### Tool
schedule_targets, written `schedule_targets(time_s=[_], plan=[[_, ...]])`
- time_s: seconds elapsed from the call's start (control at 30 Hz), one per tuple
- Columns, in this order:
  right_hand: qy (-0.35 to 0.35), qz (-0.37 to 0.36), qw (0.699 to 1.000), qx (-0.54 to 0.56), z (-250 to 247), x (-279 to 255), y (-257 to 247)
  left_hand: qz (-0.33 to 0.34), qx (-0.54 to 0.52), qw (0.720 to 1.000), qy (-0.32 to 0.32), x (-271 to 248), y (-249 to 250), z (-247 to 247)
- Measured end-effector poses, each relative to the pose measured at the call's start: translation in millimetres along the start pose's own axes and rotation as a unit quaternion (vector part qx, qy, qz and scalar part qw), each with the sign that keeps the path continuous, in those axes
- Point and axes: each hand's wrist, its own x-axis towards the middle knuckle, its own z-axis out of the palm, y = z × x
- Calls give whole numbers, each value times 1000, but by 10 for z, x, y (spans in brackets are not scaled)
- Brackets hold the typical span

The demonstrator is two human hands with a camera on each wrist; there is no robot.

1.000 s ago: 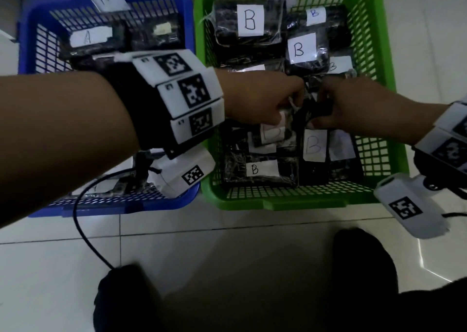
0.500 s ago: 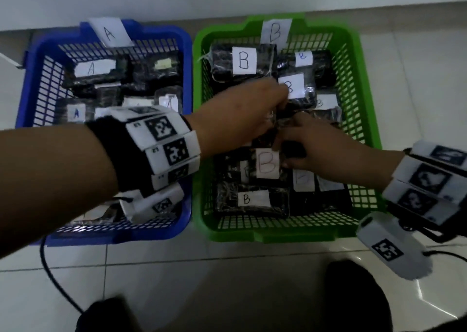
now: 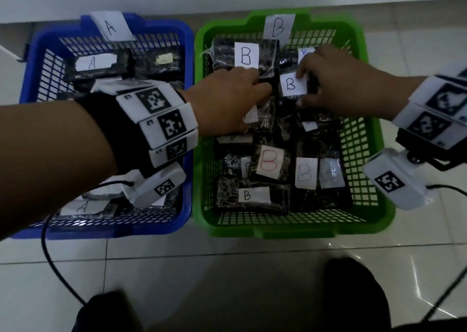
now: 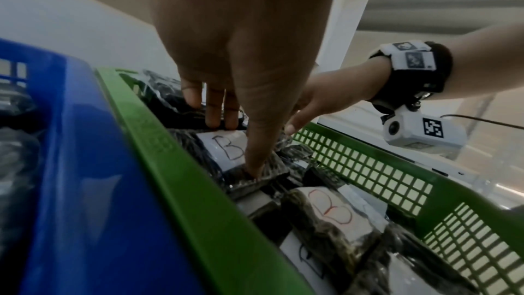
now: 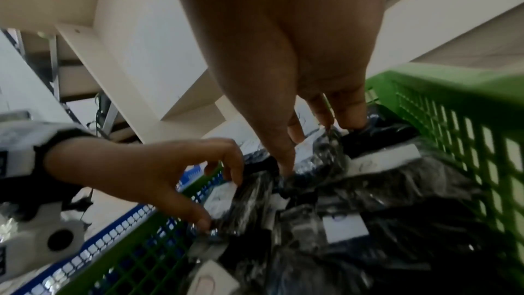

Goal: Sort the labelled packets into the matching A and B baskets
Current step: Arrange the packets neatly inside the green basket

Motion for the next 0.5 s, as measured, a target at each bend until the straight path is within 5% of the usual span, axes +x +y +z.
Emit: schedule_targets(time_s=[0.17, 0.27, 0.5], plan=[[49, 5, 999, -18, 176, 12, -91, 65, 73, 995, 17, -62, 136, -27], [48, 22, 997, -57, 205, 13, -101, 146, 93, 983, -68, -100, 310, 65], [-12, 40, 997, 59, -29, -12, -141, 74, -50, 985, -150, -29, 338, 86]])
